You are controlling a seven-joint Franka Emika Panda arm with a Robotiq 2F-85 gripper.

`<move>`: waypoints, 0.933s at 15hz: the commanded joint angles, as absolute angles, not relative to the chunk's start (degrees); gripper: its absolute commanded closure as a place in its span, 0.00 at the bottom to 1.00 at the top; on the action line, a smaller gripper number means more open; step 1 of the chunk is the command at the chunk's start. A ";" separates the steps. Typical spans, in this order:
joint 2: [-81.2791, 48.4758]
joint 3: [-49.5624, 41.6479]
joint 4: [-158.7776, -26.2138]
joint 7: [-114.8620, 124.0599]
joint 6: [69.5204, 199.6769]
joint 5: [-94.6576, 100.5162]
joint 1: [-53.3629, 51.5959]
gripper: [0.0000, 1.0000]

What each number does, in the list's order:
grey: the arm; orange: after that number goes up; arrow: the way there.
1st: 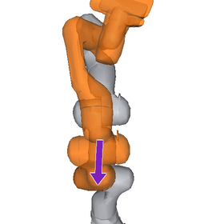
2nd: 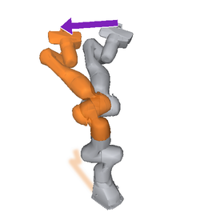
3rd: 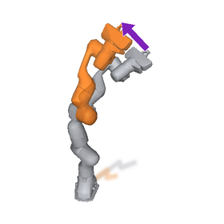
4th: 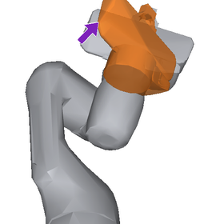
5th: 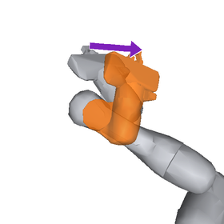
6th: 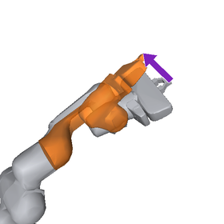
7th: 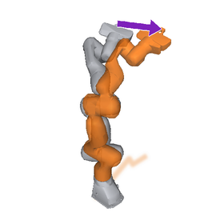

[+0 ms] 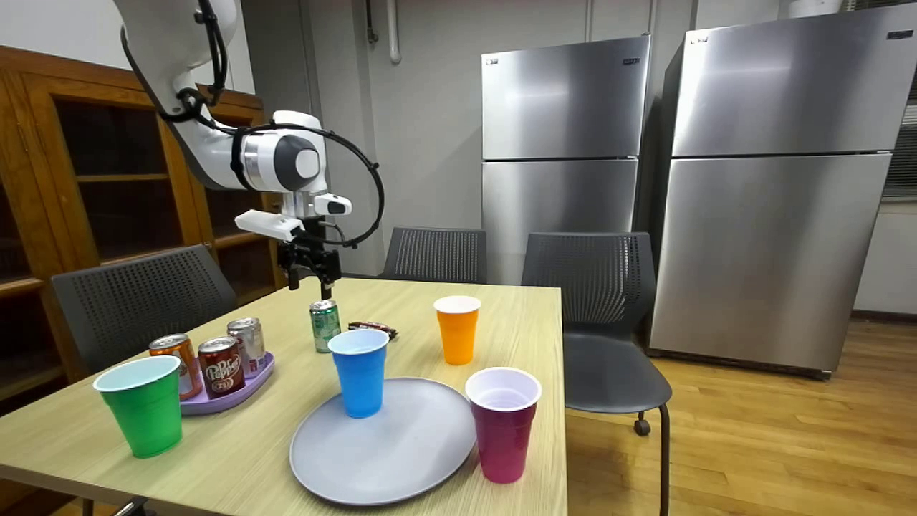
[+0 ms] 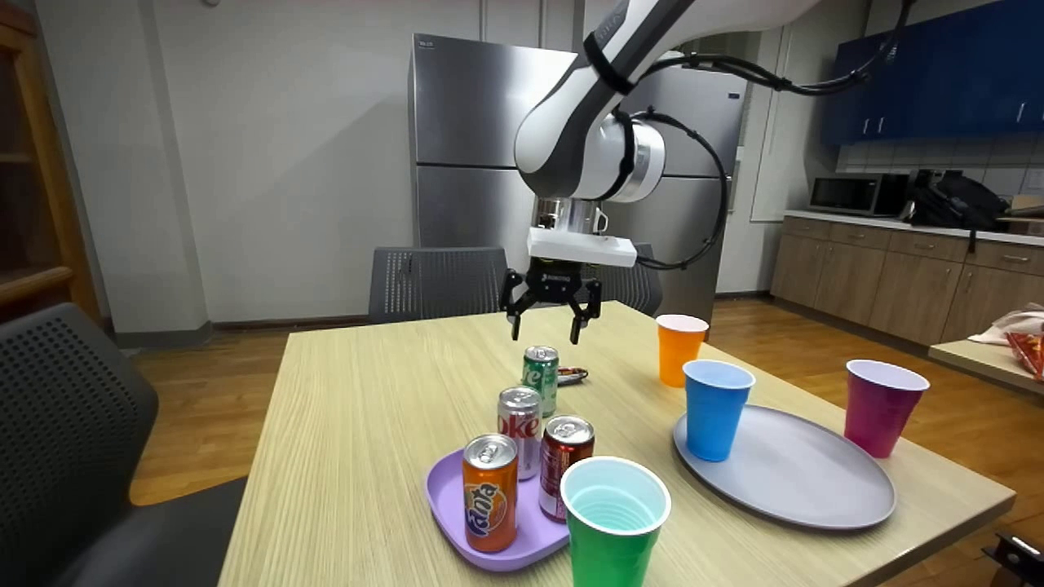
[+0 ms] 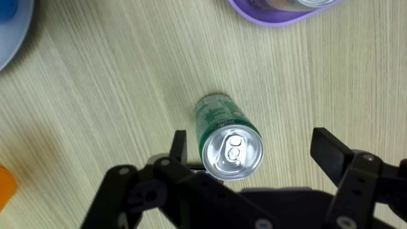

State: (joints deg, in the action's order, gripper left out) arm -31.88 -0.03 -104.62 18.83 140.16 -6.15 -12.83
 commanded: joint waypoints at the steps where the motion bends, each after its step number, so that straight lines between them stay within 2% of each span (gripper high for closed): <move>1: -33.73 0.25 -101.78 19.65 140.57 -5.52 -11.82 0.00; 14: -41.76 -0.29 -93.35 19.97 141.90 -5.26 -12.21 0.00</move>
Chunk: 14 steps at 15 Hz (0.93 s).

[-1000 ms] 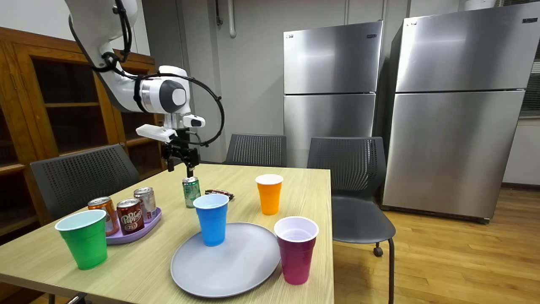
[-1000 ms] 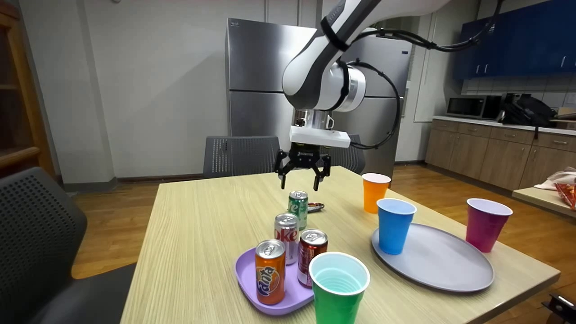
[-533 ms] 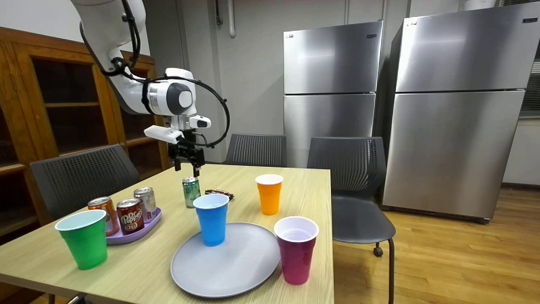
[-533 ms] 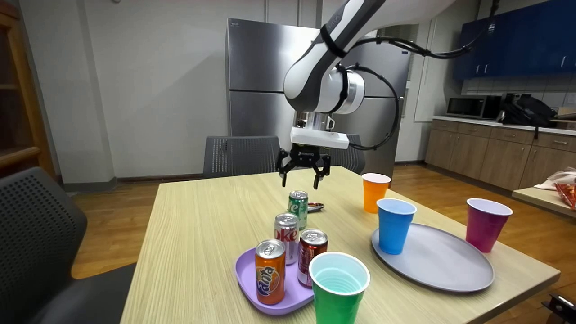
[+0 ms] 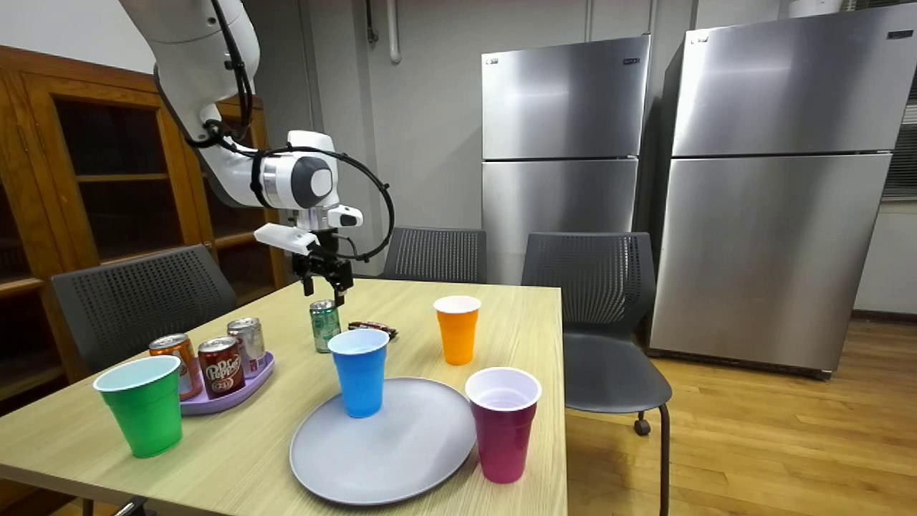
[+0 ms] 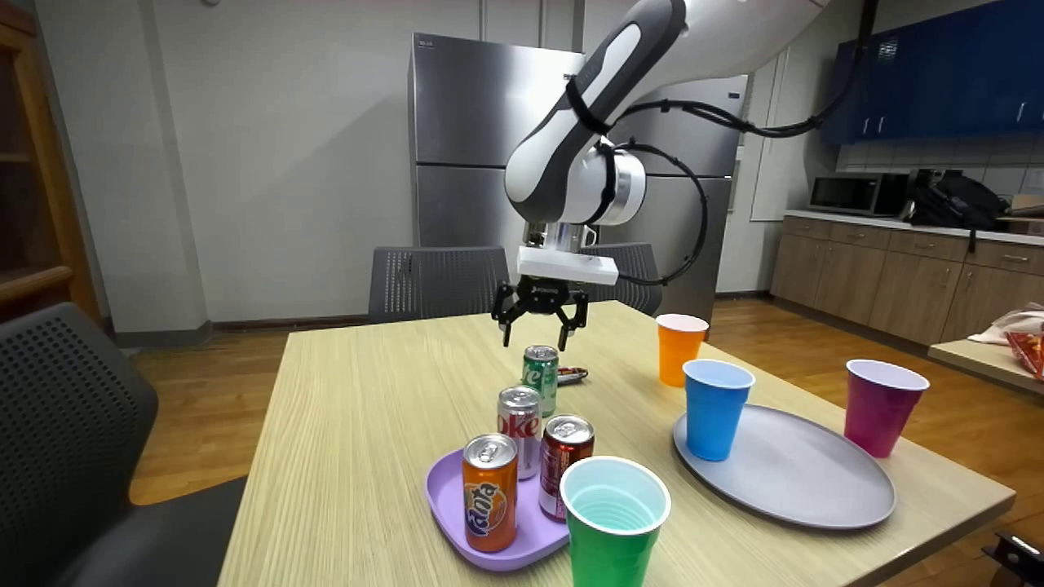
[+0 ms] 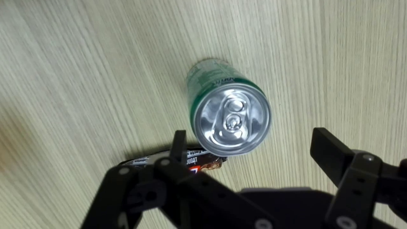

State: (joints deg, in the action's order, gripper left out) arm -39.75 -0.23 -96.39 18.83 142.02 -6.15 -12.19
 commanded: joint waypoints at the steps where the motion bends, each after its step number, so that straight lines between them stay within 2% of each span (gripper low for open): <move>1: -42.06 -0.29 -93.04 19.95 141.87 -5.31 -12.21 0.00; 14: -42.61 -0.27 -93.51 19.18 141.90 -5.44 -12.06 0.00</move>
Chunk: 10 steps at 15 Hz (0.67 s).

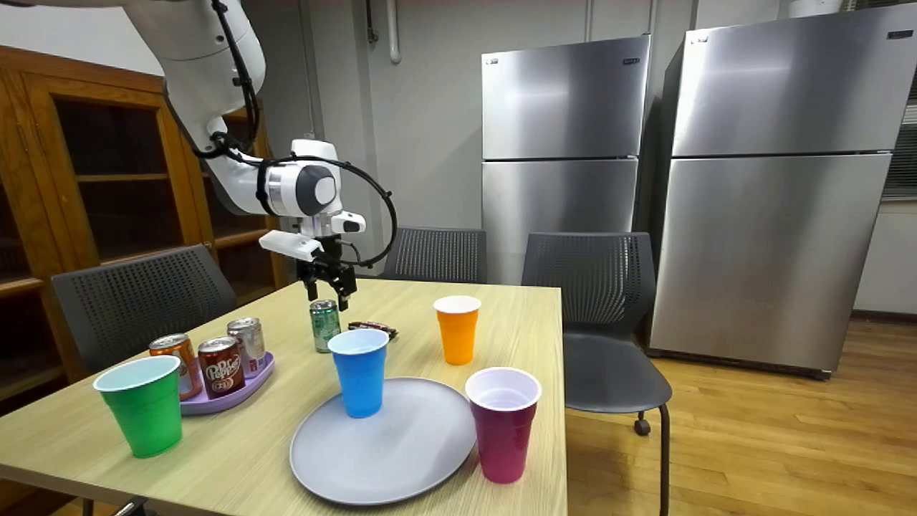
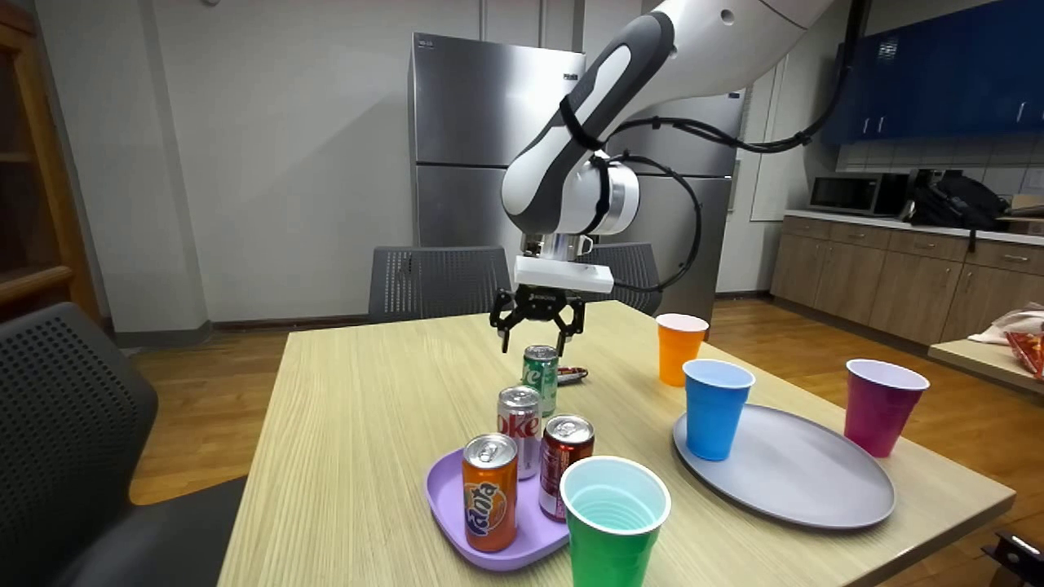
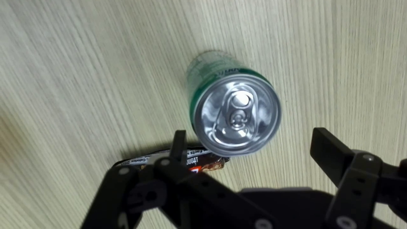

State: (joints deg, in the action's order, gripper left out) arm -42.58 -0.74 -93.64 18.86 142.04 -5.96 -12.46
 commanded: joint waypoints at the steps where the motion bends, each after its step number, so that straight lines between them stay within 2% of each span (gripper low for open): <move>1: -42.61 -0.27 -93.49 19.18 141.90 -5.44 -12.06 0.00; 10: -42.11 -0.38 -94.43 19.16 142.04 -5.30 -12.11 0.00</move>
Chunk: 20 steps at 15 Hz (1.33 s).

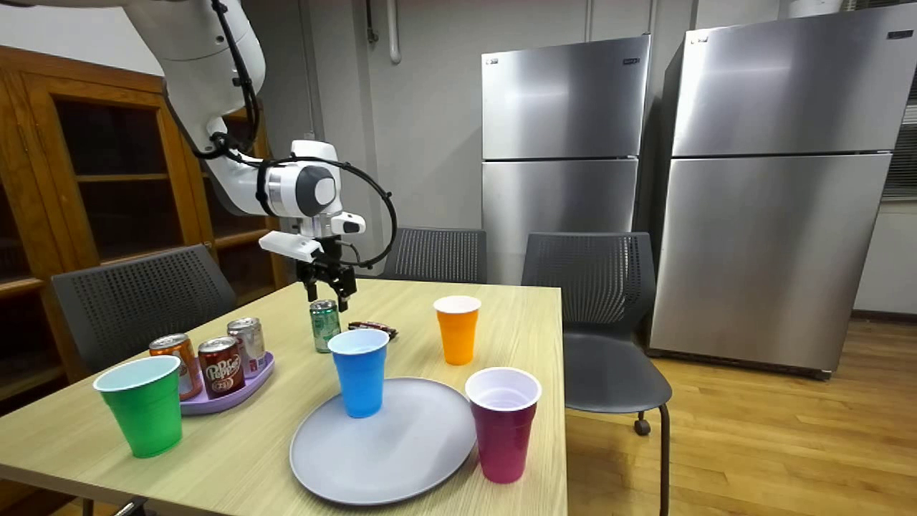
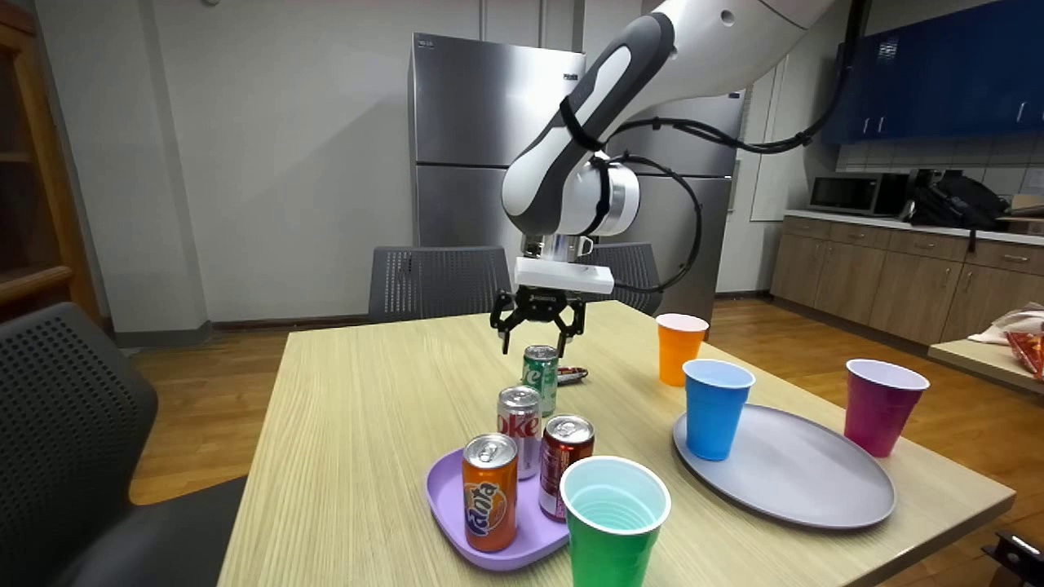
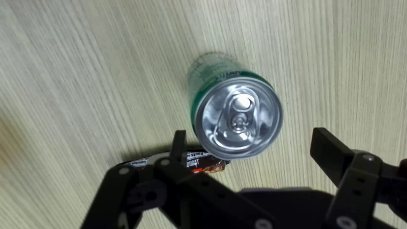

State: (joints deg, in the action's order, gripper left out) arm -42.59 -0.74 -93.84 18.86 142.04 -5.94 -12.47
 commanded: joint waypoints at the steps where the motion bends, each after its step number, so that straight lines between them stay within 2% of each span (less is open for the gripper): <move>1: -42.21 -0.43 -94.38 19.30 142.02 -5.33 -12.12 0.00; 18: -41.19 0.51 -96.68 17.99 142.38 -5.90 -11.56 0.00; 19: -41.18 0.56 -96.78 17.96 142.33 -5.93 -11.54 0.25; 20: -41.18 0.62 -96.84 17.86 142.31 -5.95 -11.51 0.26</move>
State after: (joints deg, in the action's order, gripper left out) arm -42.59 -0.54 -95.21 18.76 142.04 -5.94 -12.45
